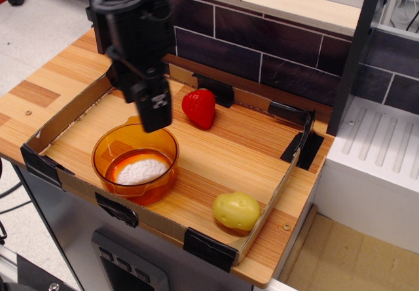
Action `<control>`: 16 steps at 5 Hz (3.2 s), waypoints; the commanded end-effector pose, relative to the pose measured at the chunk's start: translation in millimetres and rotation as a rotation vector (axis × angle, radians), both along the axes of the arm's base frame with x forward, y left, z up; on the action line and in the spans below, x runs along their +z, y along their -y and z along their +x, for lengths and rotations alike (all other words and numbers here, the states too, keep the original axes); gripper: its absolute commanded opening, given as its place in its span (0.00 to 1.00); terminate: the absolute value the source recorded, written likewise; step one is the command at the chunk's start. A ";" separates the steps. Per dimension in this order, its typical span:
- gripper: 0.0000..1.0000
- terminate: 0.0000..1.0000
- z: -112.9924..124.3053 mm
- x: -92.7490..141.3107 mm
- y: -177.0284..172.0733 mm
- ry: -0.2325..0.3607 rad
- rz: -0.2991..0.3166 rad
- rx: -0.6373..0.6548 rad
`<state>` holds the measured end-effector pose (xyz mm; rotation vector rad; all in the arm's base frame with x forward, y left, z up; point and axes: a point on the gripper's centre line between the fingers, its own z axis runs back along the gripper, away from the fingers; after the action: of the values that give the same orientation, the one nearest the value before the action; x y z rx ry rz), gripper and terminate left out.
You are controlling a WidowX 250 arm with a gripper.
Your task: Take sushi out of pot
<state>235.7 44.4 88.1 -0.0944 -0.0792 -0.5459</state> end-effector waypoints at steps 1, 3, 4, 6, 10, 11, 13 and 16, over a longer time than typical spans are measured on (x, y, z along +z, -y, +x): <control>1.00 0.00 -1.4 -18.3 -4.2 -0.042 0.043 -0.011; 1.00 0.00 -5.0 -39.4 -4.0 -0.077 0.078 -0.012; 1.00 0.00 -8.6 -45.2 -2.7 -0.079 0.097 -0.016; 1.00 0.00 -12.2 -59.6 -4.2 -0.078 0.134 -0.020; 0.00 0.00 -8.9 -60.0 -10.7 -0.105 0.145 -0.039; 0.00 0.00 -7.1 -37.8 -15.5 -0.061 0.123 -0.027; 0.00 0.00 18.2 6.7 7.1 0.024 0.071 0.100; 0.00 0.00 69.4 -28.6 68.0 -0.018 0.012 0.280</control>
<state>296.5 -29.0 46.1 -0.0810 -0.0282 -0.2462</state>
